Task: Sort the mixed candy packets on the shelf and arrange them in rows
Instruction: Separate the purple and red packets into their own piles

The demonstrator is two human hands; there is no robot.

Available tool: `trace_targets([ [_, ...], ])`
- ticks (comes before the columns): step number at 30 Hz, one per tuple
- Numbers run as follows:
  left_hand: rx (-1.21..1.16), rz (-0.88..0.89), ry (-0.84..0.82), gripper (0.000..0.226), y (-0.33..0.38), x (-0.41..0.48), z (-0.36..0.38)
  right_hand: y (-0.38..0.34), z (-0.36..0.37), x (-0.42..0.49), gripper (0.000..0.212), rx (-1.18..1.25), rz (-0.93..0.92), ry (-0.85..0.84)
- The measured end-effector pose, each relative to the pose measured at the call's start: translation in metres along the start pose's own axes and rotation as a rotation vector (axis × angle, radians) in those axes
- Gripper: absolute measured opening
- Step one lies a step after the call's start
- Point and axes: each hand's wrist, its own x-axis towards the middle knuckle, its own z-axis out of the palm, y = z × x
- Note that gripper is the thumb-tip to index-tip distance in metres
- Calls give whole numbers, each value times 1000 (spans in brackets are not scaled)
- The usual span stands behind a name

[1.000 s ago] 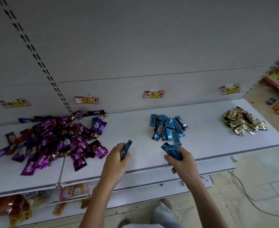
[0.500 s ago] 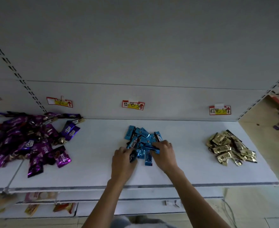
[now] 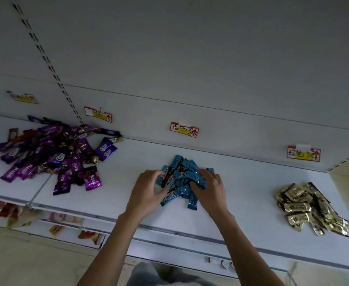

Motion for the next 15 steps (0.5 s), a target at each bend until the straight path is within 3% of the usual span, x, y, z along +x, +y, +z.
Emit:
trace_targets([
  [8,-384,-266,318,24,2,-50,-93,-91,12,-14,27,463,-66,-163],
  [15,-527,-370,542,24,-41,-114,-182,-175,50,-45,26,547,-145,-202],
])
